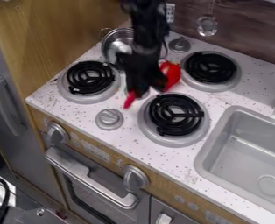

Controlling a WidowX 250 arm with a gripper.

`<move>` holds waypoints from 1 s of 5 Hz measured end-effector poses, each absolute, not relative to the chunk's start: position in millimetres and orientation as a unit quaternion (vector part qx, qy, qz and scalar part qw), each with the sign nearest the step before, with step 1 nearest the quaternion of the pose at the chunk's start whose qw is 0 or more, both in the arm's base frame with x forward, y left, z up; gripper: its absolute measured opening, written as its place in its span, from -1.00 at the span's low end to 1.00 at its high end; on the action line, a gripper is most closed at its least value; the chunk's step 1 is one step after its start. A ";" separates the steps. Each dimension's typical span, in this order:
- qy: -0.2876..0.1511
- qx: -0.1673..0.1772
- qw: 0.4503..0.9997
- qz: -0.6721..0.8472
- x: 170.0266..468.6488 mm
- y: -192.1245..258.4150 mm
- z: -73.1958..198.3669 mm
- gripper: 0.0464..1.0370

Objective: Move the red spatula to the right burner

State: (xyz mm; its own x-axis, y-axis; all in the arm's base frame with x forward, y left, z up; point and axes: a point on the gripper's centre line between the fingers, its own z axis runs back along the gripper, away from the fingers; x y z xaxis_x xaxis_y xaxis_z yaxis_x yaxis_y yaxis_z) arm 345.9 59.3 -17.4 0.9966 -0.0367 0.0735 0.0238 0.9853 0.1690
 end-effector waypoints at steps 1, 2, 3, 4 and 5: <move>-0.014 0.073 0.997 -0.020 350.7 49.1 -28.8 -0.80; 0.012 0.079 0.996 -0.030 344.6 34.2 -47.7 -0.80; 0.022 0.077 0.996 -0.033 341.3 28.2 -49.3 -0.80; 0.025 0.077 0.996 -0.036 339.3 26.6 -50.3 -0.70; 0.040 0.077 0.996 -0.028 334.3 24.7 -50.2 -0.23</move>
State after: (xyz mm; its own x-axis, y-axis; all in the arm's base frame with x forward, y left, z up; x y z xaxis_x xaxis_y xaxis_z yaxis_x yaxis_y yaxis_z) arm 334.3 24.7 -50.2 0.9952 -0.0506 -0.0836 0.0628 0.9865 0.1512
